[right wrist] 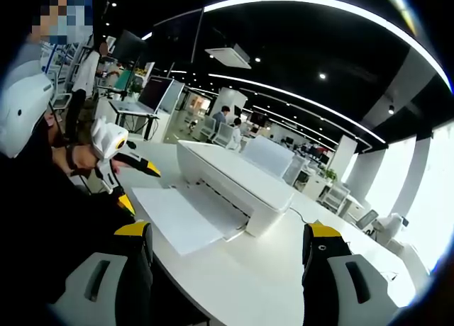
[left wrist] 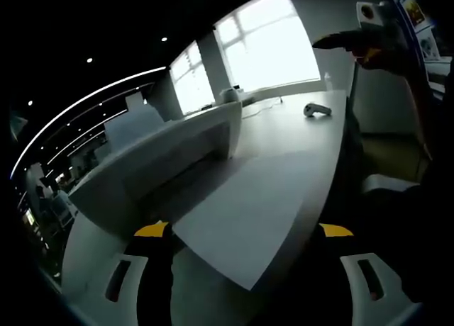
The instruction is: Remove the paper from the printer output slot and place it on top of the printer
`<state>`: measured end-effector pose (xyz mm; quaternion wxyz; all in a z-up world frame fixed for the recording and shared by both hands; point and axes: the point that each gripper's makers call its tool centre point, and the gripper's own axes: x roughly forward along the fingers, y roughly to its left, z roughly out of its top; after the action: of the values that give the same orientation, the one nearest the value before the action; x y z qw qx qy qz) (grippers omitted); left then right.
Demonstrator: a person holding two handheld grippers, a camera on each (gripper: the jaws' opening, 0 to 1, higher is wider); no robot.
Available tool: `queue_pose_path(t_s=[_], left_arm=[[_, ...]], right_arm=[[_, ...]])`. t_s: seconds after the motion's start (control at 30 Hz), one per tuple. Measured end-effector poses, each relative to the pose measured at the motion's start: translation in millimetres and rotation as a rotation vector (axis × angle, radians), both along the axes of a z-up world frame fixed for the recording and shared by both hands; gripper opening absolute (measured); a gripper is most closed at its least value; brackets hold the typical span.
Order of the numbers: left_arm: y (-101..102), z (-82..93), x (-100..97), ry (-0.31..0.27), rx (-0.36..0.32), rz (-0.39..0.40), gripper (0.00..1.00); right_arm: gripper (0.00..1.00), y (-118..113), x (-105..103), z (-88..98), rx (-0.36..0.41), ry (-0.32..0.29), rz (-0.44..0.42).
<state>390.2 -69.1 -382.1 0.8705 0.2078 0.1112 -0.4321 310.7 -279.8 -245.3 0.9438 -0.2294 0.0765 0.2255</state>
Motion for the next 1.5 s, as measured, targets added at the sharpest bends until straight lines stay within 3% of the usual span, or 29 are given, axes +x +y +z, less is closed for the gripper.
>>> queue_pose_path(t_s=[1.5], left_arm=[[-0.1,-3.1,3.1,0.008,-0.002,0.01,0.87]], right_arm=[[0.82,-1.5,-0.3,-1.5,0.0,0.003,-0.001]])
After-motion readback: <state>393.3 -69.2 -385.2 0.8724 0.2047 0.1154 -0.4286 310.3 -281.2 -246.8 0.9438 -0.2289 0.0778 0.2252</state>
